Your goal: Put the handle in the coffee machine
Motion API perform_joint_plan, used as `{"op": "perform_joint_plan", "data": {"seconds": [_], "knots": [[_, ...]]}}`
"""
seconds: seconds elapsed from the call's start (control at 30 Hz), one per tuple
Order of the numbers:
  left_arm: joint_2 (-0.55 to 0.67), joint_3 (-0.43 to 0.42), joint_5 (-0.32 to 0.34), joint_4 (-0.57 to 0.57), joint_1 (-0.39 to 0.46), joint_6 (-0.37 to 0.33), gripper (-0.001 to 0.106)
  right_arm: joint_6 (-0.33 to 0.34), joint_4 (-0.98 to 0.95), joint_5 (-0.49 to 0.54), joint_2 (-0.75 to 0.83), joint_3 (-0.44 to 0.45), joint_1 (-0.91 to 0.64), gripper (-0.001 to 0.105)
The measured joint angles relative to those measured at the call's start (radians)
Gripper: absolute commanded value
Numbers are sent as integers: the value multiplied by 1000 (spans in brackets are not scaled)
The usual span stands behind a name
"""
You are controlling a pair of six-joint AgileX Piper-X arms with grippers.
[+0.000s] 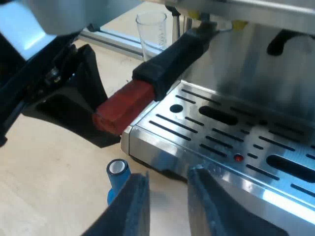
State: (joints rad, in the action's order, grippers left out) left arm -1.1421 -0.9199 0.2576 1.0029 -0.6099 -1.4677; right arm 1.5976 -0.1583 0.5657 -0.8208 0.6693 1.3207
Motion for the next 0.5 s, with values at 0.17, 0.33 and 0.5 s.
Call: {"op": "perform_joint_plan", "data": {"seconds": [0.17,0.33,0.5], "knots": [[12,-5,-44,24,-17,-2,0,-6,-1,0,0,0,0,23],[76,-5,-43,45,-20,-4,0,-9,-1,0,0,0,0,23],[125,-5,-47,73,6,-5,0,-9,-1,0,0,0,0,23]]}}
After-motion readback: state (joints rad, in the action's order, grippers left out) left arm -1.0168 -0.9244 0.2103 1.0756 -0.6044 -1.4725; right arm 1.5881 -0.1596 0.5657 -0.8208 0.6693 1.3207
